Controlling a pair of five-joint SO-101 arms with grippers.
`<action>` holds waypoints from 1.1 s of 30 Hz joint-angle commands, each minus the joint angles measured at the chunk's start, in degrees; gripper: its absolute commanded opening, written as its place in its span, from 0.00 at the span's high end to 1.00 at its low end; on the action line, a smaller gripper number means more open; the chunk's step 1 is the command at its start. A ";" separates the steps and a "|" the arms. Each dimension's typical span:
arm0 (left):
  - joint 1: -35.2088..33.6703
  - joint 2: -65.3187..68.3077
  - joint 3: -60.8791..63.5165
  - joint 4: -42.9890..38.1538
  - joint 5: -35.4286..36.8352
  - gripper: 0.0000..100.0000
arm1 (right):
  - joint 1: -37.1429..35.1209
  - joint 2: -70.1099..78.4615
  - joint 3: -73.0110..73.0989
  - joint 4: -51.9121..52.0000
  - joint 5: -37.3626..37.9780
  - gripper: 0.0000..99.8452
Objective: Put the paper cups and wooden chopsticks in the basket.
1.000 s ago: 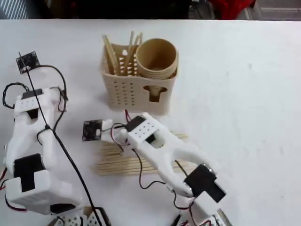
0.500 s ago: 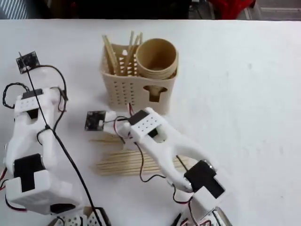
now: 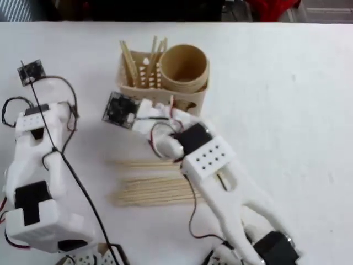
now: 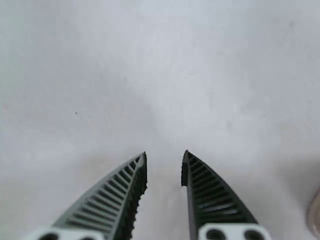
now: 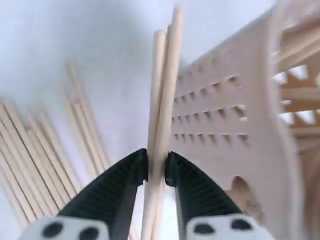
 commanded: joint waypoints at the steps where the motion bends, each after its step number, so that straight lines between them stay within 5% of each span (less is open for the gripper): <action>1: 0.31 -0.22 -0.53 -0.97 -0.62 0.87 | 0.66 -3.38 -8.62 1.98 -2.73 0.98; 14: 0.40 -0.22 -0.53 -0.97 -0.62 0.87 | 0.40 4.70 -38.86 -10.59 -13.98 0.98; 17: 0.40 -0.22 -0.53 -0.97 -0.62 0.87 | 1.01 10.24 -41.41 -18.15 -22.15 0.98; 21: 0.40 -0.22 -0.53 -0.97 -0.62 0.87 | 1.27 15.25 -44.84 -27.74 -22.59 0.98; 28: 1.36 -0.22 -0.53 -0.97 -0.62 0.87 | 3.91 19.91 -45.89 -28.00 -32.88 0.98; 33: 1.27 -0.22 -0.53 -0.97 -0.62 0.87 | 5.32 20.53 -40.70 -26.77 -33.49 0.98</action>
